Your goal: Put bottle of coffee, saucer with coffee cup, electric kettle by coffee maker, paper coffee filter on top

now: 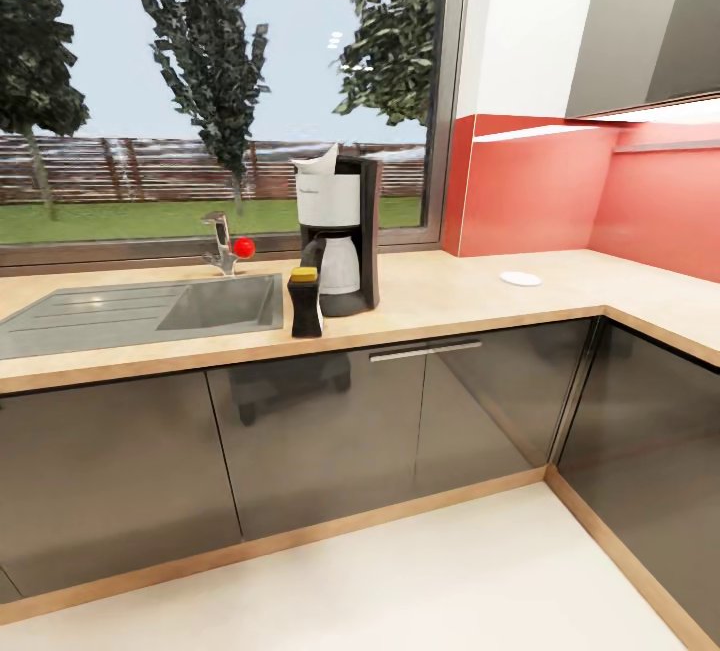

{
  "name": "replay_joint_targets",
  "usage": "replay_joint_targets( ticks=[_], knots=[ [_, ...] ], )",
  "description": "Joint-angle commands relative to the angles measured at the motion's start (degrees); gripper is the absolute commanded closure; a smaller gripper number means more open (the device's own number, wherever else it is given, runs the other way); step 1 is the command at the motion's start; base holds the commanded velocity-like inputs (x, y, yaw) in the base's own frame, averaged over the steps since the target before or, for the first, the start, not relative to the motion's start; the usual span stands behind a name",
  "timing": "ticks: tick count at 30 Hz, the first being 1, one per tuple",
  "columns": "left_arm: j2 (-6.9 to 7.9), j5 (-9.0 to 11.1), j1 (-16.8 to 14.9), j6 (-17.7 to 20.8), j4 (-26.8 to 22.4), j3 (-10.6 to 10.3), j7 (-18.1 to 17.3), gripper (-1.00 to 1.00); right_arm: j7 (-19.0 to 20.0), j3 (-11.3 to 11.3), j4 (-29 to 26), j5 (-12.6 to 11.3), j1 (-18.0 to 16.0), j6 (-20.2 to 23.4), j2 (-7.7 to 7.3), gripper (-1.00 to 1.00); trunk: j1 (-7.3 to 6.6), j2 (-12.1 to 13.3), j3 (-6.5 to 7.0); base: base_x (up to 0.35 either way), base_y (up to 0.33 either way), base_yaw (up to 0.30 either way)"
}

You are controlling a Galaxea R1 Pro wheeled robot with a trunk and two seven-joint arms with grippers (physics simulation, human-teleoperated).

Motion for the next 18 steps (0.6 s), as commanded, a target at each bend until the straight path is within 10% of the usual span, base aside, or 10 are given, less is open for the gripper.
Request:
replay_joint_targets(
  ticks=[1, 18],
  knots=[
    [0.02, 0.39, -0.03, -0.35, 0.02, -0.43, -0.08, -1.00, -0.02, 0.02, 0.04, 0.12, -0.03, -0.17, 0.00, -1.00, -0.01, -0.03, -0.06, 0.000, 0.000, 0.000],
    [0.00, 0.42, -0.03, -0.33, 0.02, -0.29, -0.08, -1.00, -0.02, 0.04, 0.04, 0.11, -0.05, -0.17, 0.10, -1.00, -0.01, -0.03, -0.06, 0.098, -0.140, 0.000]
  ],
)
